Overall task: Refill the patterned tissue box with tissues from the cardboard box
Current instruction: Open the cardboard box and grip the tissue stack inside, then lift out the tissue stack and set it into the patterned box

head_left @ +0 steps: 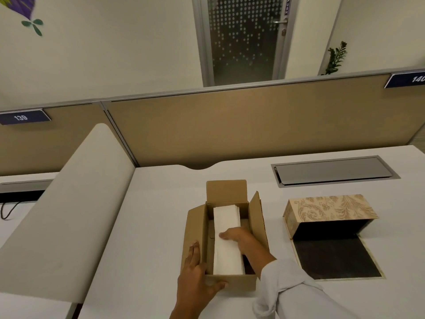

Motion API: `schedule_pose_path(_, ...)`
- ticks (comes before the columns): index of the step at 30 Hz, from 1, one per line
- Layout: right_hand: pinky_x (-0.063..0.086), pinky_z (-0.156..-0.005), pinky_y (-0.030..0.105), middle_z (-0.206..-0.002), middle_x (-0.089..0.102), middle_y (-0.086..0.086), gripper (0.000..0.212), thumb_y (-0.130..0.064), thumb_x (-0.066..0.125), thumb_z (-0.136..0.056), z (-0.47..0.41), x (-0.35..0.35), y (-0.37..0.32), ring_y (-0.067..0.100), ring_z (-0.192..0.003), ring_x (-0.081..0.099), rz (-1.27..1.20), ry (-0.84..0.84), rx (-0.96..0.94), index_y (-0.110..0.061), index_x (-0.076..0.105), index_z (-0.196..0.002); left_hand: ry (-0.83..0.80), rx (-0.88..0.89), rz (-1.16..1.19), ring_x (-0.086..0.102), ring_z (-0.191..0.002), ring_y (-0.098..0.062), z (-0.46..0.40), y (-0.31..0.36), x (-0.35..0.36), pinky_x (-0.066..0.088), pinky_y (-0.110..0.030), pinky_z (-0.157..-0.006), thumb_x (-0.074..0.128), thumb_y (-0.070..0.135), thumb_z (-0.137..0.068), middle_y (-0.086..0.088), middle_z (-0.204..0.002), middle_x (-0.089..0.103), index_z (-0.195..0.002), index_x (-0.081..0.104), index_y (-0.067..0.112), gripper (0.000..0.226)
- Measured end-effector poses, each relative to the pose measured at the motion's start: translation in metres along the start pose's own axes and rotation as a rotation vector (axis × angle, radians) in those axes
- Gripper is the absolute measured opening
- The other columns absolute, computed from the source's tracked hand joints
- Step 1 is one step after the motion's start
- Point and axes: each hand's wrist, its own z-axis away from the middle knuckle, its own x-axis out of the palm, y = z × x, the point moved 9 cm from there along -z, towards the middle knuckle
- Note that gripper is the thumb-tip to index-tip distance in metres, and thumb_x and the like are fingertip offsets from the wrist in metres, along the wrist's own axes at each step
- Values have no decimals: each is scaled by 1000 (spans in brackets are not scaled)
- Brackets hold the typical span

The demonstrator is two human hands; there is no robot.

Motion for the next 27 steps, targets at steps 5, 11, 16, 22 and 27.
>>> schedule_pose_path(5, 39, -112, 48, -145, 46, 18, 79, -27, 81, -78, 6, 4, -13, 36, -131, 46, -98, -138, -26, -2, 39, -141, 15, -47, -70, 6, -150, -19, -1, -4, 0, 40, -30, -110, 55, 87, -58, 4, -163, 7, -92, 64, 27, 70)
schedule_pose_path(11, 47, -97, 44, -132, 57, 15, 78, -19, 93, -60, 20, -1, -17, 30, -107, 57, -267, -148, -98, -3, 51, -124, 21, -63, -120, 7, -150, -22, 4, 7, -7, 26, -33, -117, 58, 86, -54, -4, -163, 9, -106, 63, 22, 83)
schedule_pose_path(16, 50, -85, 42, -119, 65, 12, 76, -27, 95, -56, 50, -20, -31, 27, -98, 61, -350, -209, -188, -7, 56, -119, -74, -124, 108, 4, -150, -24, 10, 9, -9, 16, -41, -120, 70, 80, -50, -4, -164, 0, -152, 2, 15, 139)
schedule_pose_path(22, 56, -73, 43, -104, 70, 8, 56, -31, 93, -58, 113, -76, -46, 28, -97, 65, -692, -284, -319, -24, 58, -101, 41, -130, 895, 43, -131, -28, 21, 44, -68, 43, -48, -106, 81, 78, -25, -4, -148, 39, -144, 24, 25, 142)
schedule_pose_path(27, 51, -98, 56, -112, 73, 15, 62, -25, 94, -56, 149, -120, -33, 35, -107, 67, -940, -329, -372, -16, 65, -110, -16, -180, 1656, 54, -120, -35, 31, 116, -74, 40, -62, -103, 88, 68, -22, -13, -129, 58, -134, 45, 19, 129)
